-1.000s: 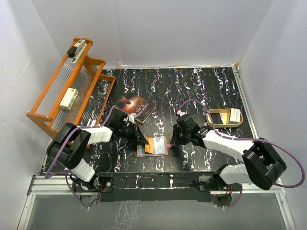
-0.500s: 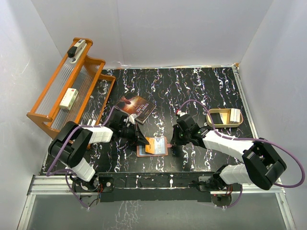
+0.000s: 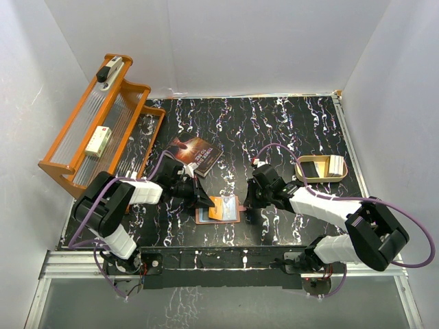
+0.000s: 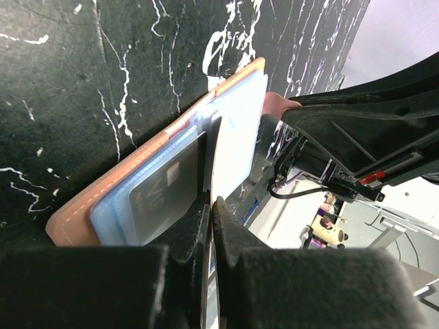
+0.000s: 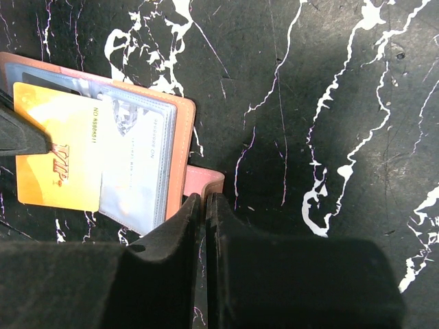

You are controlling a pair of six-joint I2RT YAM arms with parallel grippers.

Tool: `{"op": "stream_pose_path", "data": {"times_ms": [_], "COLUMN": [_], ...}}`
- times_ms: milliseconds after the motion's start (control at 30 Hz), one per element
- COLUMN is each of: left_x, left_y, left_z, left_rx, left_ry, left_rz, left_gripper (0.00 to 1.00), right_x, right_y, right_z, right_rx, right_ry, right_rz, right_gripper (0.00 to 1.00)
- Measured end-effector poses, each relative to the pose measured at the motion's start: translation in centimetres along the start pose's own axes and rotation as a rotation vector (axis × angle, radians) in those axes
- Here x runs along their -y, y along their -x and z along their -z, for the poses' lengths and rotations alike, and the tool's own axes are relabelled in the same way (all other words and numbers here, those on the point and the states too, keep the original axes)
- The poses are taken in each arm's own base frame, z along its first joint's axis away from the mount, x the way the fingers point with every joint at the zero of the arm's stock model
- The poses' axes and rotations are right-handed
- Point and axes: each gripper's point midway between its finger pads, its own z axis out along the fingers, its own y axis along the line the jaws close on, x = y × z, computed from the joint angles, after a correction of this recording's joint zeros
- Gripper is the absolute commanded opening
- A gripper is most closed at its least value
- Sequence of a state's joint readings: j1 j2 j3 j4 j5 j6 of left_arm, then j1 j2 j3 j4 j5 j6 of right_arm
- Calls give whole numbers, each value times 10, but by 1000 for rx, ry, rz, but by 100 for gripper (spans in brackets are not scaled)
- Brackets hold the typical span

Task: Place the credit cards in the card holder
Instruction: Insert the credit card into the card holder.

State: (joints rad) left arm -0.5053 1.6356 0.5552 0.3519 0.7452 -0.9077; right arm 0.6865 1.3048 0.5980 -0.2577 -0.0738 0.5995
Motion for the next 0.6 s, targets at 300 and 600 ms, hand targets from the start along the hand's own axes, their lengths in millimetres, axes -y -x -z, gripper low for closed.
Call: {"op": "stream_pose_path", "data": {"times_ms": [300,600], "left_x": [-3,-8], "left_y": [2,-1], "left_z": [-1,-2], "left_rx": [-22,-16], "left_ry": [30,36], "left_rz": [-65,-29], "left_gripper": [0,0], "right_x": [0,2], "right_y": [0,-2], "right_z": [0,0], "right_rx": [0,-2], "right_ry": [0,-6], "right_rz": [0,-3], "right_gripper": [0,0]}}
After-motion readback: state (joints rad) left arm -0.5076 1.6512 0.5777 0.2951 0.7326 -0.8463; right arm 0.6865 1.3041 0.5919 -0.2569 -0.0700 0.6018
